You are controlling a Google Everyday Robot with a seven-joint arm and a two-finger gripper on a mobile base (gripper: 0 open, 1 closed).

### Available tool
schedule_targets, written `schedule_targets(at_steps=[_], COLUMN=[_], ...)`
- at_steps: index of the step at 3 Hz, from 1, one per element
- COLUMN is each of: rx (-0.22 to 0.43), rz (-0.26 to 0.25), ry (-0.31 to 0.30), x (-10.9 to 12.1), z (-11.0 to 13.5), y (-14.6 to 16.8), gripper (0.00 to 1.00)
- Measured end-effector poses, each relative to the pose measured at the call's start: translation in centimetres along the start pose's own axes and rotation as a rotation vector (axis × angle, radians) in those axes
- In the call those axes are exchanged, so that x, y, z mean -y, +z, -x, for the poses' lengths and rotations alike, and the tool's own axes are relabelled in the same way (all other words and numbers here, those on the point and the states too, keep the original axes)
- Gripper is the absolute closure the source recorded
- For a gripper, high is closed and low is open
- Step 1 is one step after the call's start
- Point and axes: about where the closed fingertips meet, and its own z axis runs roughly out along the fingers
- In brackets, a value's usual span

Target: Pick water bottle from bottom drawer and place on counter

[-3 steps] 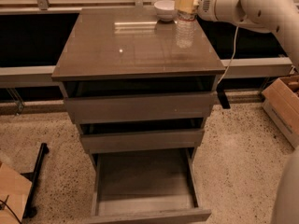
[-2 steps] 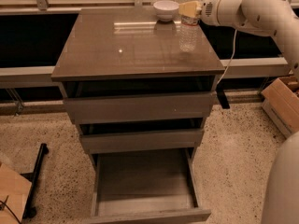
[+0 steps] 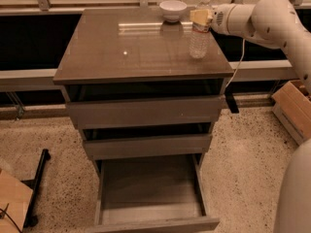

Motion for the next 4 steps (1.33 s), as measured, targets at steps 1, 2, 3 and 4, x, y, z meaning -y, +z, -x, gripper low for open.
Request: schedule_targets(at_steps=[1,2,3,4], rx=[0.002,0.0,-0.003,-0.005], rz=[0.002,0.006,0.009,0.012], ry=[0.0,0.0,0.001,0.001], x=[-0.08,-0.25,-0.42,-0.58], z=[-0.16,-0.31,-0.46,-0.59], y=[0.22,0.46,0.7,0.91], gripper=[0.59,0.36,0.13,0.0])
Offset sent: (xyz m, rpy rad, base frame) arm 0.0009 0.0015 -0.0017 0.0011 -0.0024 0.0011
